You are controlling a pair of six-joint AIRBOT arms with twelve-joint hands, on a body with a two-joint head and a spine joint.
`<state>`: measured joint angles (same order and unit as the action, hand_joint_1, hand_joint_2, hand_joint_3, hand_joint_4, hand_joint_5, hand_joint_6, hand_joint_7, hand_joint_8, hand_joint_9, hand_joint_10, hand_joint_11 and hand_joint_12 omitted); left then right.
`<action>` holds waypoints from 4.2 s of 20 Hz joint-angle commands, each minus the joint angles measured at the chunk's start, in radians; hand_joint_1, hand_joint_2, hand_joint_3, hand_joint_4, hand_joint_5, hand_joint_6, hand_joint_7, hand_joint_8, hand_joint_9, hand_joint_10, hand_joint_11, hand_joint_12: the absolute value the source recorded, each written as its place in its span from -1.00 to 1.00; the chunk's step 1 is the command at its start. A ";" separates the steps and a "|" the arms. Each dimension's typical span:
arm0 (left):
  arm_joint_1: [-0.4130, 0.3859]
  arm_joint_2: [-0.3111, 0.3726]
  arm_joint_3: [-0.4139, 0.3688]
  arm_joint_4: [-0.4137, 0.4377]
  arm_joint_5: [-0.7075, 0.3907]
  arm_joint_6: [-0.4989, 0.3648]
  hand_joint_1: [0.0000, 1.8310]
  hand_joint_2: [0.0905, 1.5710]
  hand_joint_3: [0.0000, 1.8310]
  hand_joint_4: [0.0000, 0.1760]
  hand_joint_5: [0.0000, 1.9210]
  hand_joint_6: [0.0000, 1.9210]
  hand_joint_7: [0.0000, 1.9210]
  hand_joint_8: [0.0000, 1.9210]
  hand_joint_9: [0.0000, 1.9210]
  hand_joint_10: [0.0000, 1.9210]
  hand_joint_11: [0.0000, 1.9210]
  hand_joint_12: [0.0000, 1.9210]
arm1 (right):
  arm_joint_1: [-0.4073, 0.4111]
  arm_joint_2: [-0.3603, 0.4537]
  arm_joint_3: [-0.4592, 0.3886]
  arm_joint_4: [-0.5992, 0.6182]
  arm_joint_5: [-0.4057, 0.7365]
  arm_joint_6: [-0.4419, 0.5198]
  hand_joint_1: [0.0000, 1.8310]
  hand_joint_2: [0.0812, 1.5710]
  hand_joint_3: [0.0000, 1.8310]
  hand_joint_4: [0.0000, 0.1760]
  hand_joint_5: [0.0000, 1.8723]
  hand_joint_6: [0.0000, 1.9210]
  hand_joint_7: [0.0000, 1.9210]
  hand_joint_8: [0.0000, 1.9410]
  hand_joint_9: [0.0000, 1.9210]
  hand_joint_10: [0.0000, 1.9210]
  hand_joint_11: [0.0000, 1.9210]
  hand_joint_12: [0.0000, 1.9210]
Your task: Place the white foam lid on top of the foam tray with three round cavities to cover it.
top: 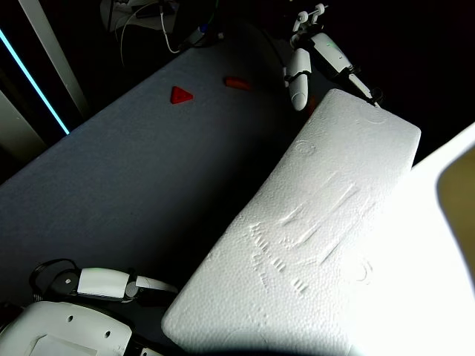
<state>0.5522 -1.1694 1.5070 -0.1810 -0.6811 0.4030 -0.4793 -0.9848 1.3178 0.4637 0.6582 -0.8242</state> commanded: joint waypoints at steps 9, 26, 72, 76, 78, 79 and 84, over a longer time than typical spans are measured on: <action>0.016 0.010 0.002 -0.005 -0.084 0.017 -0.63 0.30 -1.00 -0.79 -1.00 -1.00 -1.00 -1.00 -1.00 -1.00 -1.00 -0.58 | 0.000 0.021 -0.009 -0.034 0.118 0.000 -0.46 0.60 -1.00 -1.00 -1.00 -1.00 -1.00 -1.00 -1.00 -1.00 -1.00 -0.54; 0.036 0.025 0.006 -0.034 -0.078 0.034 -0.59 0.33 -1.00 -1.00 -0.99 -1.00 -1.00 -1.00 -1.00 -1.00 -1.00 -0.41 | -0.027 0.065 -0.032 0.009 0.158 -0.026 -0.51 0.57 -1.00 -1.00 -1.00 -1.00 -1.00 -1.00 -1.00 -1.00 -1.00 -1.00; 0.287 0.233 -0.304 0.023 -0.504 -0.009 -0.55 0.40 -1.00 -1.00 -0.95 -1.00 -1.00 -1.00 -1.00 -1.00 -1.00 -0.78 | -0.389 0.281 -0.375 -0.096 0.563 0.001 -0.66 0.58 -1.00 -1.00 -1.00 -1.00 -1.00 -1.00 -0.99 -1.00 -1.00 -0.01; 0.328 0.255 -0.362 0.064 -0.567 -0.028 -0.66 0.45 -0.98 -1.00 -0.95 -1.00 -1.00 -1.00 -1.00 -1.00 -1.00 -0.78 | -0.411 0.283 -0.406 -0.183 0.569 0.037 -0.70 0.68 -1.00 -1.00 -1.00 -1.00 -1.00 -1.00 -0.97 -0.98 -1.00 0.20; 0.353 0.268 -0.390 0.088 -0.597 -0.045 -0.67 0.52 -0.99 -1.00 -0.94 -1.00 -0.99 -1.00 -1.00 -1.00 -1.00 -0.90 | -0.411 0.283 -0.418 -0.228 0.569 0.052 -0.73 0.68 -1.00 -1.00 -1.00 -1.00 -1.00 -1.00 -0.99 -1.00 -1.00 -0.06; 0.359 0.272 -0.402 0.101 -0.607 -0.048 -0.67 0.52 -0.99 -1.00 -0.94 -1.00 -0.99 -1.00 -1.00 -1.00 -1.00 -0.90 | -0.411 0.283 -0.422 -0.247 0.569 0.058 -0.73 0.68 -1.00 -1.00 -1.00 -1.00 -1.00 -1.00 -0.99 -1.00 -1.00 -0.06; 0.324 0.245 -0.405 0.194 -0.595 -0.094 -0.80 0.56 -1.00 -1.00 -0.97 -0.99 -0.99 -1.00 -0.97 -1.00 -1.00 -0.81 | -0.411 0.272 -0.426 -0.318 0.553 0.092 -0.49 0.76 -1.00 -1.00 -1.00 -1.00 -1.00 -1.00 -1.00 -1.00 -0.96 -0.98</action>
<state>0.8841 -0.9257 1.0977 0.0212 -1.1568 0.3153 -0.8913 -0.7174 0.8909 0.1402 1.0946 -0.7395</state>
